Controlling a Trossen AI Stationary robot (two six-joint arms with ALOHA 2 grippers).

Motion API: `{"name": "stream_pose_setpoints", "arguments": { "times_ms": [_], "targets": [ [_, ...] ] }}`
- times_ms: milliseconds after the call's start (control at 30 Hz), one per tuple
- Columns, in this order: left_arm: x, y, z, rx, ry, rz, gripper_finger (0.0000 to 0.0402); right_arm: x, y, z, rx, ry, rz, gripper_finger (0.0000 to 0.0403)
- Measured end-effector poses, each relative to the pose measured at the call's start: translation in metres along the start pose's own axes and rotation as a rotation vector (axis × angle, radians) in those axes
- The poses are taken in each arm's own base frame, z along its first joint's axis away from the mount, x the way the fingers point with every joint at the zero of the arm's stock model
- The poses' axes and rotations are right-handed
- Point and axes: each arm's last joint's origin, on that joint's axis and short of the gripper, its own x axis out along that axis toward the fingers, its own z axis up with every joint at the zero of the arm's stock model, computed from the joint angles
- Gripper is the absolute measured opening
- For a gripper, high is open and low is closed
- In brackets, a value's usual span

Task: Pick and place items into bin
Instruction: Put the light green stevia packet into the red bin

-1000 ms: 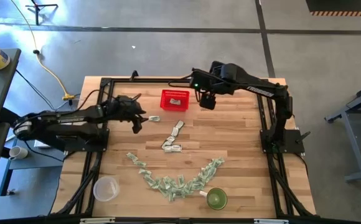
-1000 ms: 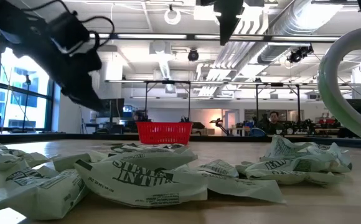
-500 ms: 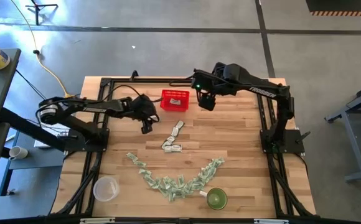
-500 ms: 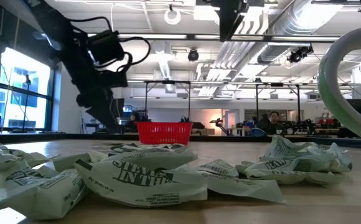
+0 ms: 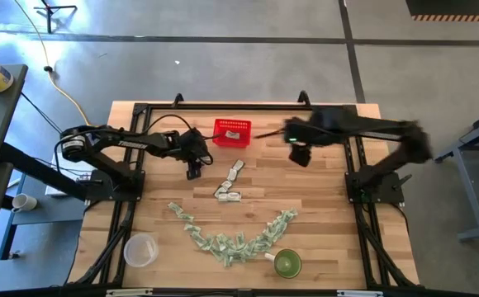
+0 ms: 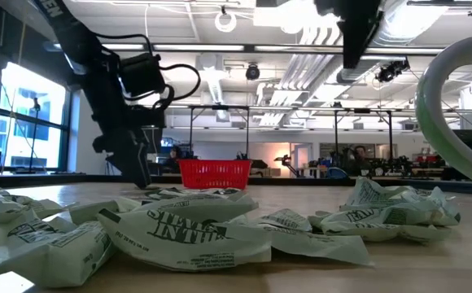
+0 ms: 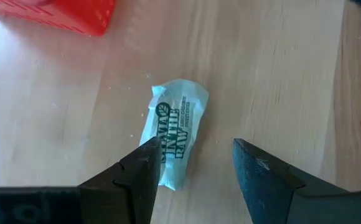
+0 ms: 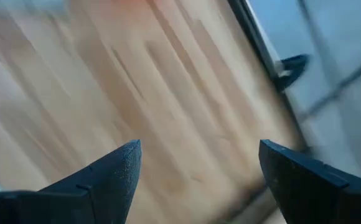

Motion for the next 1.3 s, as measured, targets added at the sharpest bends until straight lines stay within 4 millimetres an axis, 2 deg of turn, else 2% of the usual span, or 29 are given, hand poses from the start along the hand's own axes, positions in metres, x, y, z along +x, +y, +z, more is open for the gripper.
{"name": "stream_pose_setpoints", "arguments": {
  "times_ms": [100,200,300,467,667,833,1000,1200,1300],
  "targets": [
    [0.0,0.0,0.0,0.0,-0.001,0.0,0.023,0.003,-0.001,-0.01,0.171,-0.155,0.127,0.0314],
    [0.0,0.0,0.0,-0.001,0.0,-0.005,0.0228,0.007,0.005,-0.014,0.188,-0.229,0.209,0.0314],
    [0.0,-0.001,-0.001,-0.002,0.005,-0.043,0.0225,0.023,0.014,-0.025,0.113,-0.137,0.272,0.0314],
    [0.0,-0.004,-0.004,-0.005,0.02,-0.118,0.0213,0.043,0.042,-0.039,-0.029,-0.037,0.464,0.0309],
    [0.0,-0.004,-0.004,-0.005,0.021,-0.108,0.0195,0.061,0.058,-0.049,-0.108,-0.008,0.398,0.0295],
    [0.0,0.0,-0.001,0.007,0.013,0.021,0.0175,0.07,0.06,-0.06,-0.139,-0.002,0.349,0.0284],
    [0.0,0.004,0.004,0.006,-0.027,0.112,0.0127,0.075,0.062,-0.061,-0.133,-0.025,0.337,0.0272],
    [-0.001,0.002,0.007,-0.018,-0.05,0.037,0.0024,0.075,0.062,-0.059,-0.122,-0.054,0.335,0.026],
    [-0.001,-0.001,0.007,-0.019,-0.067,-0.07,0.0026,0.075,0.062,-0.058,-0.128,-0.055,0.333,0.0259]
  ]
}}
